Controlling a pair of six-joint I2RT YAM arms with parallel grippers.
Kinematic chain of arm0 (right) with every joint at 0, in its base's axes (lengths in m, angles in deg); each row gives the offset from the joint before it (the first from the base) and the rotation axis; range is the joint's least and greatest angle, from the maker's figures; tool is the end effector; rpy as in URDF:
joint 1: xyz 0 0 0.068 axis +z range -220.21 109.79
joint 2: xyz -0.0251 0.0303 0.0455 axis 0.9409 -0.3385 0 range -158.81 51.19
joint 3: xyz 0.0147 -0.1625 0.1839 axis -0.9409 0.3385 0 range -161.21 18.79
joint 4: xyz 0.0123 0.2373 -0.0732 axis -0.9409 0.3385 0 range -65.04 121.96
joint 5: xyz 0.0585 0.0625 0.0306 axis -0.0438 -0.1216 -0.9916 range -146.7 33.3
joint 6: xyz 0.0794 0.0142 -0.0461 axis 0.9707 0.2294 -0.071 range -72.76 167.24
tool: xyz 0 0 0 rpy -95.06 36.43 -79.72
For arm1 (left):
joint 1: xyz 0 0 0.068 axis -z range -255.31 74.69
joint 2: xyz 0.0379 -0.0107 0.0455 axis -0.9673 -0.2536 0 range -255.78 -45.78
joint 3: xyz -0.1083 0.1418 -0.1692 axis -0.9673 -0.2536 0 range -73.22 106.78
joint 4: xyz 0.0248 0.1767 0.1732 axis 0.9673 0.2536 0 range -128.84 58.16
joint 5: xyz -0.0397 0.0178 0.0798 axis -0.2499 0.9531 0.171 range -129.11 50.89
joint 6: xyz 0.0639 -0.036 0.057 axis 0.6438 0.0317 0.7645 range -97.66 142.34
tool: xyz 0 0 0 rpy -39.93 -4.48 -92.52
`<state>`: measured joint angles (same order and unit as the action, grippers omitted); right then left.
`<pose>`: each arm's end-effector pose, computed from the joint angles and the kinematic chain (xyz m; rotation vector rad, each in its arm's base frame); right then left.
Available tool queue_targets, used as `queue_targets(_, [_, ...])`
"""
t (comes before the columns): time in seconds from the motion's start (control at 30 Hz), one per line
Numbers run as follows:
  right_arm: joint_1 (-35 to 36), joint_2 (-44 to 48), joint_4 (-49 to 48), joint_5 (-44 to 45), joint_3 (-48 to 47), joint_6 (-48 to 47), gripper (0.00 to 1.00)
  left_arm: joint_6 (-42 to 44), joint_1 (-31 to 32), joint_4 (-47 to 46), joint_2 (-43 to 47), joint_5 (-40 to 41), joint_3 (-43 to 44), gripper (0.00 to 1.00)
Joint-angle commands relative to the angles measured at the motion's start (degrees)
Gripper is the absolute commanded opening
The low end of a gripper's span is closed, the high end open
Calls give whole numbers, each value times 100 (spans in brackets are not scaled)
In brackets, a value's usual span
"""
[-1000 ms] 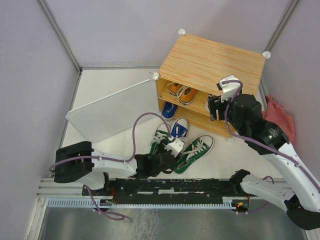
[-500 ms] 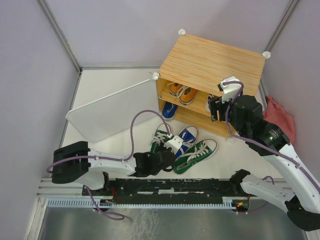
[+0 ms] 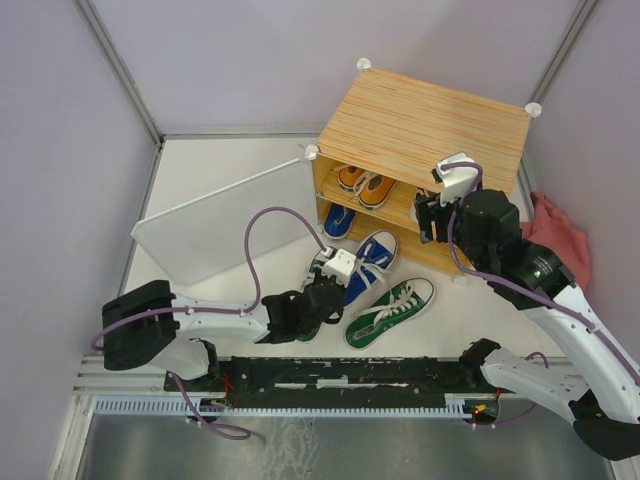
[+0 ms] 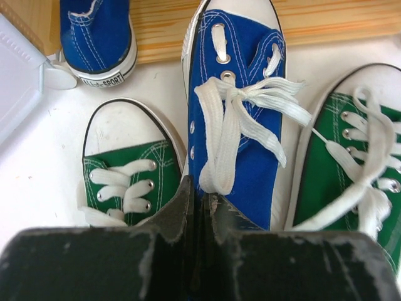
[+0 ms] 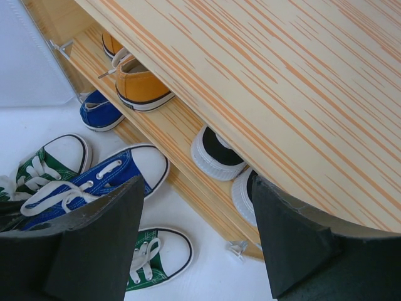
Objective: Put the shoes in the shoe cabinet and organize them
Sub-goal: Pick up the shoe from the center of the board, then place the shoe in the shoe cabinet.
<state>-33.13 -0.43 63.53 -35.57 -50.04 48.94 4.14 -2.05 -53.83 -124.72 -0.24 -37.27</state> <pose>0.1923 0.1074 0.3690 -0.3475 1.8867 0.0966 0.1388 -0.2794 0.1661 0.5261 1.8897 -0.3529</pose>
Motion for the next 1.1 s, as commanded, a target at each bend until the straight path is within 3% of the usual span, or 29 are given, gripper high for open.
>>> queue_targets(0.0, [18,-2,-171,103,-50,35,77,-291,-263,-1885,-330,131,157,3])
queue_targets(0.73, [18,-28,102,129,-80,24,77,-478,-1187,-4383,-3149,3,1738,3])
queue_targets(1.07, [12,-77,100,199,-59,-11,78,-165,-1590,-4287,-3462,-200,2338,3])
